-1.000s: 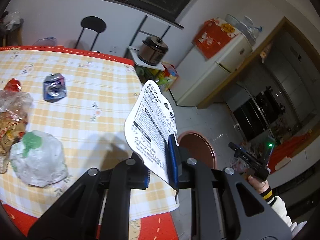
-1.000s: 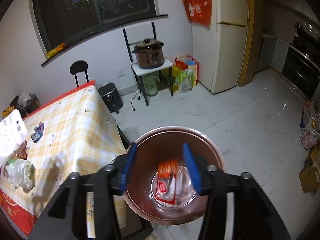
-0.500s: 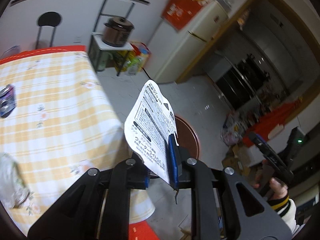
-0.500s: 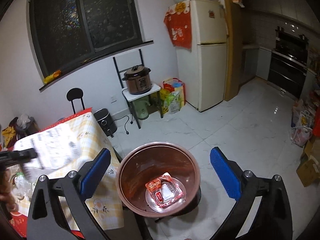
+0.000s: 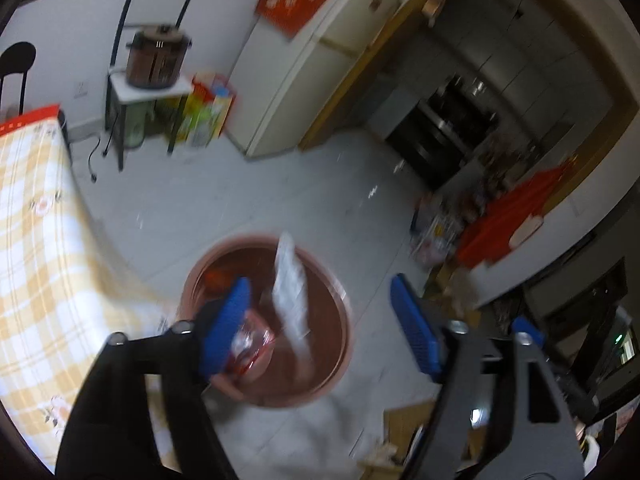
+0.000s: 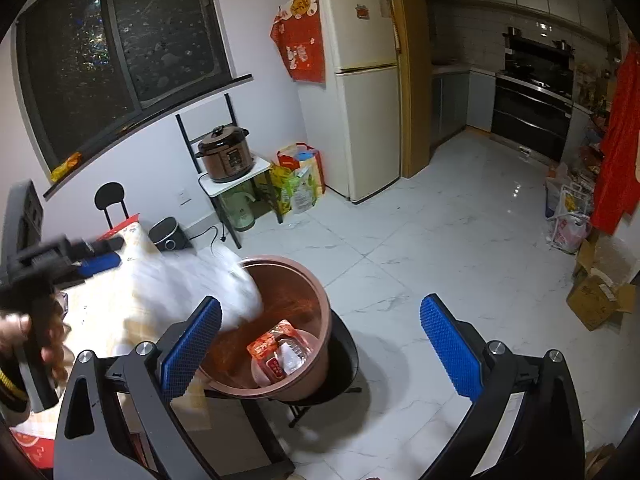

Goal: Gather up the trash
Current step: 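Drop the paper label into the brown bin by opening the left tool, then return to the table and grasp the white-green plastic bag with the right tool, then lift the plastic bag with the right tool while the left tool reaches for the grey sponge, then grasp the grey mesh sponge with the left tool and lift it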

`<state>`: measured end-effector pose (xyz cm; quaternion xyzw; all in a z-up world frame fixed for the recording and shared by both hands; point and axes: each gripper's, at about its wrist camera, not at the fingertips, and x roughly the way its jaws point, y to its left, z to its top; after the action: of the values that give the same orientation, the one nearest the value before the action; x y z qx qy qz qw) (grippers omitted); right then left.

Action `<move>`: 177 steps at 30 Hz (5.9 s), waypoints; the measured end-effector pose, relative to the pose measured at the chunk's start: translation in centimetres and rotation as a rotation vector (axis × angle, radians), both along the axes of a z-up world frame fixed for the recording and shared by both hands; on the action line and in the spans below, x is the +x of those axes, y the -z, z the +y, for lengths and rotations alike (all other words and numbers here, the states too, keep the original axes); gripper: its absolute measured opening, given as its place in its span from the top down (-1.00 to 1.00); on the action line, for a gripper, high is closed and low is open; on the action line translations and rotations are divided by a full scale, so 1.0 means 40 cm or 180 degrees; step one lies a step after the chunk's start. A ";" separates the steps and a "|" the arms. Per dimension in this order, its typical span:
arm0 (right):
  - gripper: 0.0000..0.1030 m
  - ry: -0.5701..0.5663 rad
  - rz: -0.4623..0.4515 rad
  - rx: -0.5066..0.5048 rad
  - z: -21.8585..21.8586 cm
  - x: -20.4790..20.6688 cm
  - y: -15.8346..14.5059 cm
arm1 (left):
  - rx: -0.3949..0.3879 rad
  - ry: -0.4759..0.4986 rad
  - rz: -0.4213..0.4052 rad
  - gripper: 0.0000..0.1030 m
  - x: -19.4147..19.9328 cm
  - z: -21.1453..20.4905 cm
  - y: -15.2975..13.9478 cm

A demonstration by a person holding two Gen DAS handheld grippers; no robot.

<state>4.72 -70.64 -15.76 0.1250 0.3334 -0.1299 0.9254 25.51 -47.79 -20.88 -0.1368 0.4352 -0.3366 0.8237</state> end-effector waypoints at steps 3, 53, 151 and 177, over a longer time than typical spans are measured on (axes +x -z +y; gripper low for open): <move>-0.90 -0.0008 -0.0063 -0.0008 0.006 0.003 -0.011 | -0.0082 -0.0074 -0.0086 -0.84 -0.017 0.038 -0.036; -0.90 -0.2819 0.0692 -0.0046 1.538 0.263 0.119 | 0.0835 -0.2926 -0.0272 -0.89 -0.685 1.610 -0.010; -0.35 -0.2057 0.1321 0.0415 1.482 0.186 0.325 | 0.1995 -0.1379 -0.0120 0.35 -0.430 1.419 0.151; -0.35 -0.2246 0.1324 0.0368 1.528 0.198 0.314 | 0.0530 -0.2297 0.0421 0.79 -0.615 1.695 0.095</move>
<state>12.66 -9.51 -28.34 0.0260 0.5424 0.1918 0.8175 0.90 20.03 -24.66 -0.2353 0.4371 0.0214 0.8678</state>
